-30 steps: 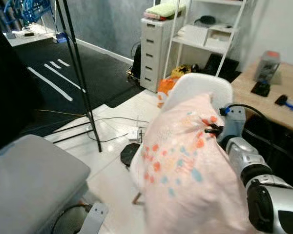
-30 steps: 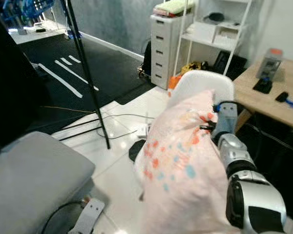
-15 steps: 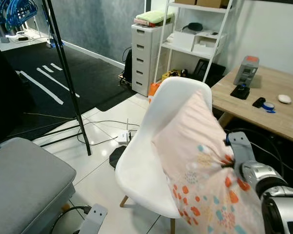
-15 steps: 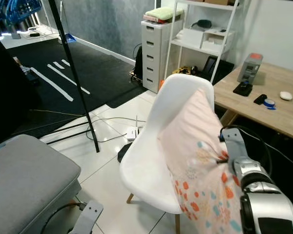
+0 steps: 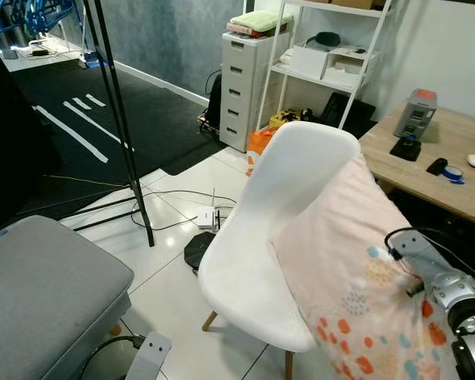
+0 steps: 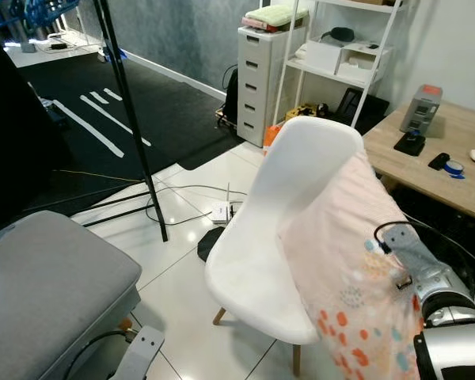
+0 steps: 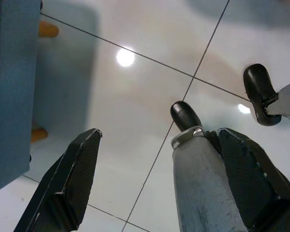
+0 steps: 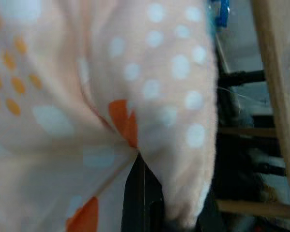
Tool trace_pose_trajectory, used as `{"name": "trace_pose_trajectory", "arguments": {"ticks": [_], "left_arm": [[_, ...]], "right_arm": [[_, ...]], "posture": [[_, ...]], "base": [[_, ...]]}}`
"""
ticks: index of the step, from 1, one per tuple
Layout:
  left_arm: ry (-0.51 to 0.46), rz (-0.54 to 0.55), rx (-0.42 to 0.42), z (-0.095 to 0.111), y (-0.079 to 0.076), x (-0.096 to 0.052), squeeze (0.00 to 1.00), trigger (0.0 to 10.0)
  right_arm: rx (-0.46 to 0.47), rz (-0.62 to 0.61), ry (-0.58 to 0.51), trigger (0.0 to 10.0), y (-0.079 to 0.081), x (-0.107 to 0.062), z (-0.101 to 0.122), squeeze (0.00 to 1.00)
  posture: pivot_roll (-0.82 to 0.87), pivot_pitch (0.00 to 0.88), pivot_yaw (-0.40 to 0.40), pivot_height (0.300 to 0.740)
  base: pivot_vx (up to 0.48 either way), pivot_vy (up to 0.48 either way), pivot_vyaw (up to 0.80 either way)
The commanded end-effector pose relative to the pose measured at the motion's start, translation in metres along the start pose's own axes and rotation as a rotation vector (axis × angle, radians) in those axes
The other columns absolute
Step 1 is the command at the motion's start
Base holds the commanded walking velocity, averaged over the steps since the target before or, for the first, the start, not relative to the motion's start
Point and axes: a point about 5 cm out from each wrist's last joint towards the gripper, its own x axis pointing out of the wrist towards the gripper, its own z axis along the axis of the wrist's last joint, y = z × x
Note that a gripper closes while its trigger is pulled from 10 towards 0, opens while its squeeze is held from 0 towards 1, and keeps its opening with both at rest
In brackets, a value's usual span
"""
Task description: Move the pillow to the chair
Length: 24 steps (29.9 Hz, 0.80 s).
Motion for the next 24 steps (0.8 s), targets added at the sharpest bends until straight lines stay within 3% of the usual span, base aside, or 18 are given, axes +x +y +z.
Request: {"name": "trace_pose_trajectory", "arguments": {"ticks": [1, 4, 7, 8, 11, 12, 14, 15, 17, 20, 24], "left_arm": [[0.016, 0.003, -0.006, -0.007, 0.002, -0.001, 0.0, 10.0], [0.015, 0.004, -0.007, -0.007, 0.002, -0.001, 0.0, 10.0], [0.013, 0.004, -0.009, -0.007, 0.002, -0.001, 0.0, 10.0], [0.013, 0.004, -0.009, -0.007, 0.002, -0.001, 0.0, 10.0], [0.012, 0.003, -0.011, -0.006, 0.002, -0.001, 0.0, 10.0], [0.012, 0.003, -0.011, -0.006, 0.002, -0.001, 0.0, 10.0], [0.012, 0.003, -0.011, -0.006, 0.002, -0.001, 0.0, 10.0], [0.012, 0.003, -0.011, -0.006, 0.002, -0.001, 0.0, 10.0], [0.011, 0.004, -0.012, -0.006, 0.002, -0.001, 0.0, 10.0], [0.011, 0.004, -0.013, -0.006, 0.002, -0.001, 0.0, 10.0], [0.01, 0.006, -0.015, -0.006, 0.003, -0.001, 0.0, 10.0]], "right_arm": [[0.105, -0.016, -0.126, 10.0, -0.009, -0.003, 0.025, 0.0], [0.111, -0.004, -0.135, 10.0, -0.009, -0.003, 0.026, 0.0], [0.127, 0.15, -0.241, 10.0, 0.002, -0.005, 0.04, 0.0], [0.127, 0.15, -0.241, 10.0, 0.002, -0.005, 0.04, 0.0], [0.166, 0.451, -0.415, 10.0, 0.019, -0.016, 0.065, 0.0], [0.166, 0.451, -0.415, 10.0, 0.019, -0.016, 0.065, 0.0], [0.146, 0.594, -0.493, 10.0, 0.023, -0.022, 0.074, 0.0], [0.146, 0.594, -0.493, 10.0, 0.023, -0.022, 0.074, 0.0], [0.114, 0.711, -0.546, 10.0, 0.024, -0.029, 0.079, 0.0], [0.099, 0.76, -0.565, 10.0, 0.023, -0.032, 0.081, 0.0], [-0.004, 0.989, -0.602, 10.0, 0.028, -0.044, 0.087, 0.0]], "posture": [[-0.2, 0.058, -0.035, 0.74], [-0.2, 0.058, -0.035, 0.74], [-0.19, 0.057, -0.037, 0.74], [-0.19, 0.057, -0.037, 0.74], [-0.2, 0.059, -0.036, 0.74], [-0.2, 0.059, -0.036, 0.74], [-0.2, 0.059, -0.035, 0.74], [-0.2, 0.059, -0.035, 0.74], [-0.2, 0.058, -0.035, 0.74], [-0.2, 0.058, -0.035, 0.74], [-0.2, 0.059, -0.031, 0.74]], "base": [[0.0, 0.0, 0.0], [0.0, 0.0, 0.0], [0.0, 0.0, 0.0], [0.0, 0.0, 0.0], [0.0, 0.0, 0.0], [0.0, 0.0, 0.0], [0.0, 0.0, 0.0], [0.0, 0.0, 0.0], [0.0, 0.0, 0.0], [0.0, 0.0, 0.0], [0.0, 0.0, 0.0]]}}
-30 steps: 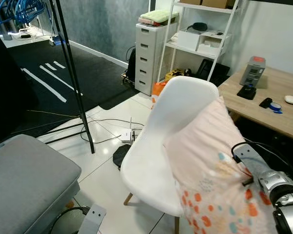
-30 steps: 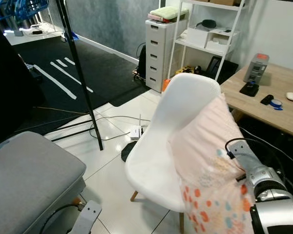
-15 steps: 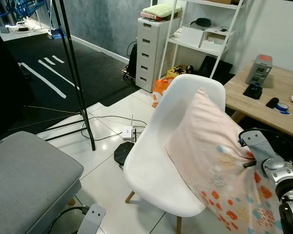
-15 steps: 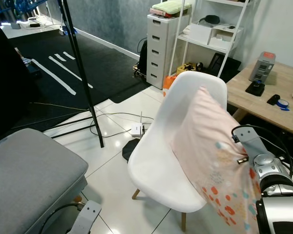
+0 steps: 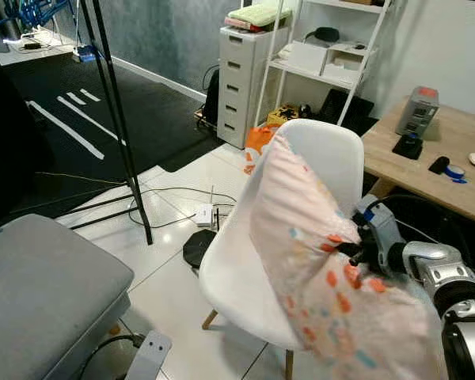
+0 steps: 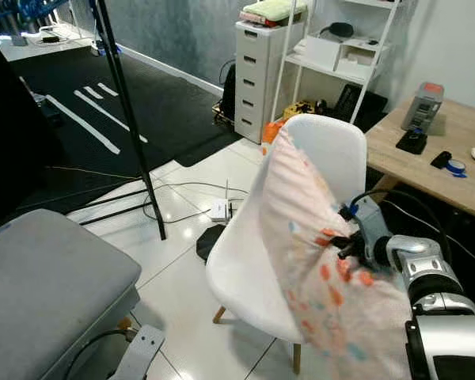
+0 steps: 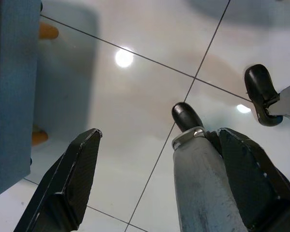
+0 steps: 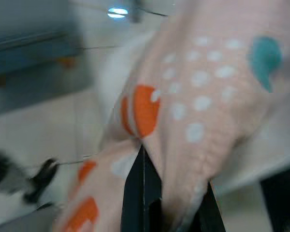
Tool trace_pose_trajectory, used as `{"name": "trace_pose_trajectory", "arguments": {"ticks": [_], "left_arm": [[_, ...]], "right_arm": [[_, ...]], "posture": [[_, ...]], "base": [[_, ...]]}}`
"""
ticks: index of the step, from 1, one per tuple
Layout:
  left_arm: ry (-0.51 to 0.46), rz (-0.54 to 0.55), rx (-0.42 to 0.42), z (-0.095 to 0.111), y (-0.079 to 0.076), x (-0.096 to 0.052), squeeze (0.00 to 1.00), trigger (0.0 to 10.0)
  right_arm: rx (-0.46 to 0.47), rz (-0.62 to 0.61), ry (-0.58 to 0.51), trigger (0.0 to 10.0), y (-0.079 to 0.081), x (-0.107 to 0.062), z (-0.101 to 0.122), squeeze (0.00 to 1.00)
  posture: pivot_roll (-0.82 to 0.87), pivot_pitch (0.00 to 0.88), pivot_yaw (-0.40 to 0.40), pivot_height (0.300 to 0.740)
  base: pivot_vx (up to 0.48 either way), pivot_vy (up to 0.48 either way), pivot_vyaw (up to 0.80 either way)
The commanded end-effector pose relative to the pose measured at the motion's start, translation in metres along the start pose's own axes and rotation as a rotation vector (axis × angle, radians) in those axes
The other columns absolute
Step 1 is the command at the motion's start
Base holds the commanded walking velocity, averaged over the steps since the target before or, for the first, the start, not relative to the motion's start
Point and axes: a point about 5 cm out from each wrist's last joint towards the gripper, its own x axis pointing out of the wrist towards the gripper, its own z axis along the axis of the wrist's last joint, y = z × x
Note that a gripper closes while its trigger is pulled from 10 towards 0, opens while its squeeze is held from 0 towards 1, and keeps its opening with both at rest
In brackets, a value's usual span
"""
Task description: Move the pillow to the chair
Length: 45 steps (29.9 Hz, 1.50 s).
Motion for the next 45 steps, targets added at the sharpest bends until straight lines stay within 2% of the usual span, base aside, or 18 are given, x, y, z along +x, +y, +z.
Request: {"name": "trace_pose_trajectory", "arguments": {"ticks": [1, 3, 5, 6, 7, 10, 15, 16, 17, 20, 24, 25, 26, 27, 29, 34, 36, 45], "left_arm": [[0.018, 0.005, -0.012, -0.006, 0.002, -0.001, 0.0, 10.0], [0.017, 0.005, -0.013, -0.006, 0.002, -0.001, 0.0, 10.0], [0.017, 0.005, -0.013, -0.006, 0.002, -0.001, 0.0, 10.0], [0.017, 0.005, -0.014, -0.006, 0.002, -0.001, 0.0, 10.0], [0.017, 0.005, -0.014, -0.006, 0.002, -0.001, 0.0, 10.0], [0.016, 0.004, -0.015, -0.006, 0.002, -0.001, 0.0, 10.0], [0.016, 0.002, -0.014, -0.006, 0.001, -0.001, 0.0, 10.0], [0.016, 0.002, -0.013, -0.006, 0.001, -0.001, 0.0, 10.0], [0.016, 0.002, -0.013, -0.006, 0.001, -0.001, 0.0, 10.0], [0.017, 0.002, -0.012, -0.006, 0.001, -0.001, 0.0, 10.0], [0.017, 0.002, -0.012, -0.006, 0.001, -0.001, 0.0, 10.0], [0.017, 0.003, -0.011, -0.006, 0.001, -0.001, 0.0, 10.0], [0.018, 0.003, -0.01, -0.007, 0.002, -0.001, 0.0, 10.0], [0.018, 0.003, -0.01, -0.007, 0.002, -0.001, 0.0, 10.0], [0.019, 0.002, -0.007, -0.007, 0.002, -0.001, 0.0, 10.0], [0.02, 0.002, -0.006, -0.007, 0.002, -0.001, 0.0, 10.0], [0.02, 0.004, -0.008, -0.007, 0.003, -0.001, 0.0, 10.0], [0.018, 0.0, -0.008, -0.007, 0.003, -0.001, 0.0, 10.0]], "right_arm": [[-0.054, 0.042, -0.07, 10.0, -0.003, -0.005, 0.021, 0.0], [-0.091, 0.203, -0.025, 10.0, 0.007, -0.005, 0.02, 0.0], [-0.091, 0.203, -0.025, 10.0, 0.007, -0.005, 0.02, 0.0], [-0.106, 0.272, 0.009, 10.0, 0.01, -0.007, 0.017, 0.0], [-0.106, 0.272, 0.009, 10.0, 0.01, -0.007, 0.017, 0.0], [-0.133, 0.383, 0.13, 10.0, 0.014, -0.014, 0.005, 0.0], [-0.161, 0.436, 0.258, 10.0, 0.014, -0.025, -0.008, 0.0], [-0.181, 0.44, 0.329, 10.0, 0.013, -0.028, -0.015, 0.0], [-0.181, 0.44, 0.329, 10.0, 0.013, -0.028, -0.015, 0.0], [-0.19, 0.424, 0.47, 10.0, 0.011, -0.036, -0.031, 0.0], [-0.188, 0.4, 0.515, 10.0, 0.009, -0.039, -0.035, 0.0], [-0.188, 0.335, 0.586, 10.0, 0.004, -0.044, -0.042, 0.0], [-0.228, 0.187, 0.661, 10.0, -0.007, -0.05, -0.047, 0.0], [-0.228, 0.187, 0.661, 10.0, -0.007, -0.05, -0.047, 0.0], [-0.28, -0.027, 0.734, 10.0, -0.021, -0.058, -0.051, 0.0], [-0.294, -0.177, 0.748, 10.0, -0.03, -0.061, -0.05, 0.0], [-0.332, -0.393, 0.718, 10.0, -0.04, -0.061, -0.043, 0.0], [-0.383, -0.552, 0.663, 10.0, -0.048, -0.061, -0.033, 0.0]], "posture": [[-0.2, 0.059, -0.031, 0.74], [-0.19, 0.06, -0.032, 0.74], [-0.19, 0.06, -0.032, 0.74], [-0.19, 0.059, -0.033, 0.74], [-0.19, 0.059, -0.033, 0.74], [-0.2, 0.058, -0.036, 0.74], [-0.21, 0.054, -0.036, 0.74], [-0.21, 0.054, -0.036, 0.74], [-0.21, 0.054, -0.036, 0.74], [-0.21, 0.051, -0.036, 0.74], [-0.21, 0.051, -0.036, 0.74], [-0.21, 0.05, -0.036, 0.74], [-0.21, 0.047, -0.031, 0.74], [-0.21, 0.047, -0.031, 0.74], [-0.21, 0.047, -0.029, 0.74], [-0.21, 0.048, -0.027, 0.74], [-0.2, 0.052, -0.026, 0.74], [-0.2, 0.054, -0.027, 0.74]], "base": [[0.0, 0.0, 0.0], [0.0, 0.0, 0.0], [0.0, 0.0, 0.0], [0.0, 0.0, 0.0], [0.0, 0.0, 0.0], [0.0, 0.0, 0.0], [0.0, 0.0, 0.0], [0.0, 0.0, 0.0], [0.0, 0.0, 0.0], [0.0, 0.0, 0.0], [0.0, 0.0, 0.0], [0.0, 0.0, 0.0], [0.0, 0.0, 0.0], [0.0, 0.0, 0.0], [0.0, 0.0, 0.0], [0.0, 0.0, 0.0], [0.0, 0.0, 0.0], [0.0, 0.0, 0.0]]}}
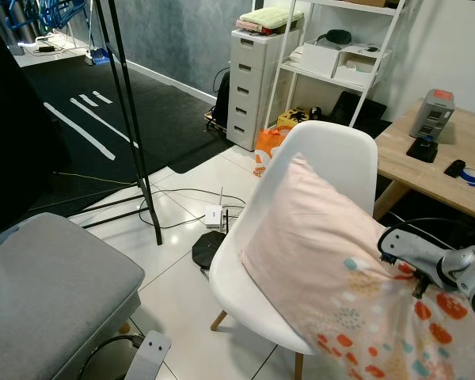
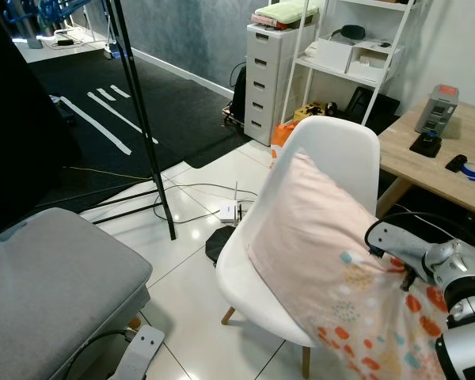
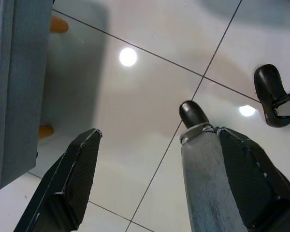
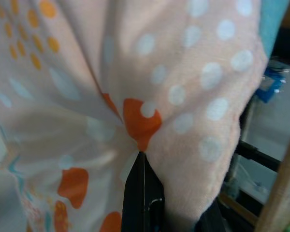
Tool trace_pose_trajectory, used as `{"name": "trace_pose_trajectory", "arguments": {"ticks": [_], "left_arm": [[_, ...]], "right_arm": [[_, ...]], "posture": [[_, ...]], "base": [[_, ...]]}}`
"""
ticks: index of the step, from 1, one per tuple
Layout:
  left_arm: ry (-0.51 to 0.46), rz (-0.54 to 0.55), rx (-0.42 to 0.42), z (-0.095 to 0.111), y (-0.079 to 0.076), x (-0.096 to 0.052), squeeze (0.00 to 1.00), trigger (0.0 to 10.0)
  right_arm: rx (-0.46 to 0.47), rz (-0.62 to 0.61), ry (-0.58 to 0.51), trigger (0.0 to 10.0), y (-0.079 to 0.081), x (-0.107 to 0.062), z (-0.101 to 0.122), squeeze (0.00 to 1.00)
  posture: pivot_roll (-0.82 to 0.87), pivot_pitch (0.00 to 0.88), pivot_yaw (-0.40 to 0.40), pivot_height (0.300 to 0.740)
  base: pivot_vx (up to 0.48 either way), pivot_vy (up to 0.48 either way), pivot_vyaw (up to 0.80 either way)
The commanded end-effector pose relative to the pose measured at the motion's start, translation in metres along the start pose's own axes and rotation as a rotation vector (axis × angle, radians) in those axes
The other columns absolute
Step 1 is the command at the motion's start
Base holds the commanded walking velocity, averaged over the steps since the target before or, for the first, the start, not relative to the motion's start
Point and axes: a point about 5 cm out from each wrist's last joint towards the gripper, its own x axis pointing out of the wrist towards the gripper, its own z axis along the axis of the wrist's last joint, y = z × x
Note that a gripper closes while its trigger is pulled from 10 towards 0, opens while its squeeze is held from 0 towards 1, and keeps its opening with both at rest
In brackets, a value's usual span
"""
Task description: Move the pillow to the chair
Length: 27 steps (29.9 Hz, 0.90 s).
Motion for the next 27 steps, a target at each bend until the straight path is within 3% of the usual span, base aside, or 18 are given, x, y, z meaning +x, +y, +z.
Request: {"name": "trace_pose_trajectory", "arguments": {"ticks": [1, 3, 9, 12, 18, 24, 27], "left_arm": [[0.017, -0.003, -0.008, -0.007, 0.002, -0.001, 0.0, 10.0], [0.016, -0.01, -0.009, -0.006, 0.002, -0.001, 0.0, 10.0], [0.017, -0.013, -0.007, -0.006, 0.001, -0.001, 0.0, 10.0], [0.014, -0.018, -0.004, -0.006, 0.001, -0.001, 0.0, 10.0], [0.013, -0.018, -0.004, -0.005, 0.001, -0.001, 0.0, 10.0], [0.012, -0.019, -0.003, -0.005, 0.001, -0.001, 0.0, 10.0], [0.012, -0.019, -0.003, -0.005, 0.001, -0.001, 0.0, 10.0]], "right_arm": [[0.031, -0.074, -0.027, 10.0, -0.011, -0.004, 0.004, 0.0], [0.087, -0.097, -0.084, 10.0, -0.012, -0.004, 0.011, 0.0], [0.113, -0.112, -0.139, 10.0, -0.012, -0.003, 0.02, 0.0], [0.145, -0.104, -0.216, 10.0, -0.014, -0.004, 0.033, 0.0], [0.143, -0.115, -0.227, 10.0, -0.015, -0.005, 0.036, 0.0], [0.125, -0.106, -0.219, 10.0, -0.013, -0.004, 0.037, 0.0], [0.127, -0.113, -0.228, 10.0, -0.013, -0.004, 0.038, 0.0]], "posture": [[-0.2, 0.054, -0.027, 0.74], [-0.2, 0.055, -0.026, 0.74], [-0.21, 0.056, -0.025, 0.74], [-0.2, 0.056, -0.027, 0.74], [-0.2, 0.055, -0.029, 0.74], [-0.21, 0.055, -0.029, 0.74], [-0.21, 0.055, -0.028, 0.74]], "base": [[0.0, 0.0, 0.0], [0.0, 0.0, 0.0], [0.0, 0.0, 0.0], [0.249, 0.0, 0.0], [0.257, 0.0, 0.0], [0.258, 0.0, -0.67], [0.259, 0.0, 0.0]]}}
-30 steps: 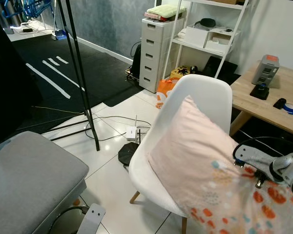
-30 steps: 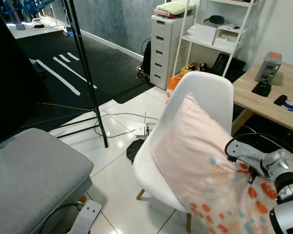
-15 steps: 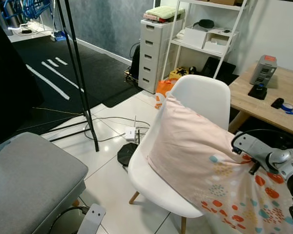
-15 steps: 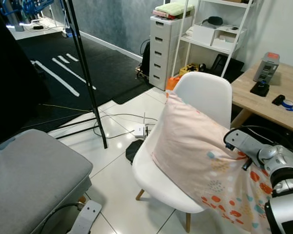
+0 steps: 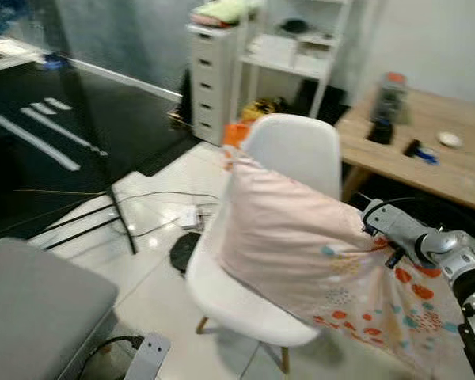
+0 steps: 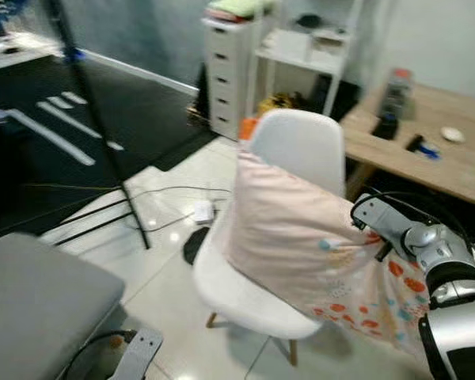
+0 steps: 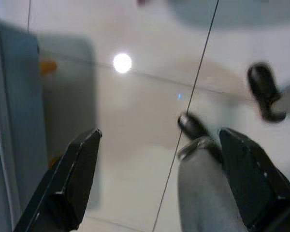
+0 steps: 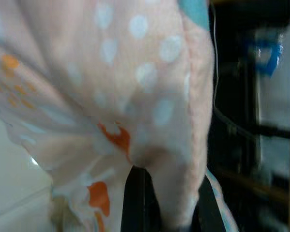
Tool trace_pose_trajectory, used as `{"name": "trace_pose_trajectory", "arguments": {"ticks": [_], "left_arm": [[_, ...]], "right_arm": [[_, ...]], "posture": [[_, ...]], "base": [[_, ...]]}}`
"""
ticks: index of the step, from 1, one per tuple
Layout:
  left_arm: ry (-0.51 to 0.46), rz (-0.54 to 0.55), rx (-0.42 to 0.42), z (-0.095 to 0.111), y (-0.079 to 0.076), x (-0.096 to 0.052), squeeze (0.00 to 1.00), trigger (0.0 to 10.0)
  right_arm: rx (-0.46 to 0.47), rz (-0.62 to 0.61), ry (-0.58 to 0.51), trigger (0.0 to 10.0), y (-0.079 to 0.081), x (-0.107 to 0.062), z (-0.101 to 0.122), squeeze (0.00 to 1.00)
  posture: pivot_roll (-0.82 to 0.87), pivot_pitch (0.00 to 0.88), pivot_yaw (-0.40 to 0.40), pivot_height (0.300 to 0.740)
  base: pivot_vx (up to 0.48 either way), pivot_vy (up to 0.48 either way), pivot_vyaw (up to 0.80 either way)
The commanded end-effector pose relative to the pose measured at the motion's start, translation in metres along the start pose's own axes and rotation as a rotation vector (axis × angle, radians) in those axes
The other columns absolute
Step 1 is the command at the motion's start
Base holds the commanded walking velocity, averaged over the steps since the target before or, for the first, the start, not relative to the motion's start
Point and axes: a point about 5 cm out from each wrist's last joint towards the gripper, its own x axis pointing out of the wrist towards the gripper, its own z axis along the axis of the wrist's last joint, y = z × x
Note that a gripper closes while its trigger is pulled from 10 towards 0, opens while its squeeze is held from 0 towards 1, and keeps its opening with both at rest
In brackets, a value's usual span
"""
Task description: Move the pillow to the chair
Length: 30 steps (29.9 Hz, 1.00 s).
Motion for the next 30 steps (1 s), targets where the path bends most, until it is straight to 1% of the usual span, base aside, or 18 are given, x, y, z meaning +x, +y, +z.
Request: {"name": "trace_pose_trajectory", "arguments": {"ticks": [1, 14, 24, 30], "left_arm": [[0.04, 0.006, -0.008, -0.014, 0.004, -0.003, 0.0, 10.0], [0.038, 0.006, -0.005, -0.014, 0.004, -0.003, 0.0, 10.0], [0.037, 0.006, -0.002, -0.014, 0.004, -0.003, 0.0, 10.0], [0.038, 0.008, -0.001, -0.014, 0.004, -0.003, 0.0, 10.0]], "right_arm": [[0.004, -0.05, -0.089, 10.0, -0.01, -0.003, 0.022, 0.0], [-0.016, -0.041, -0.102, 10.0, -0.009, -0.003, 0.024, 0.0], [-0.031, -0.043, -0.137, 10.0, -0.01, -0.003, 0.028, 0.0], [-0.039, -0.045, -0.141, 10.0, -0.009, -0.002, 0.032, 0.0]], "posture": [[-0.21, 0.056, -0.027, 0.74], [-0.21, 0.055, -0.028, 0.74], [-0.21, 0.048, -0.028, 0.74], [-0.21, 0.044, -0.03, 0.74]], "base": [[0.259, 0.0, 0.0], [0.281, 0.0, 0.0], [0.283, 0.0, 0.0], [0.127, 0.0, 0.0]]}}
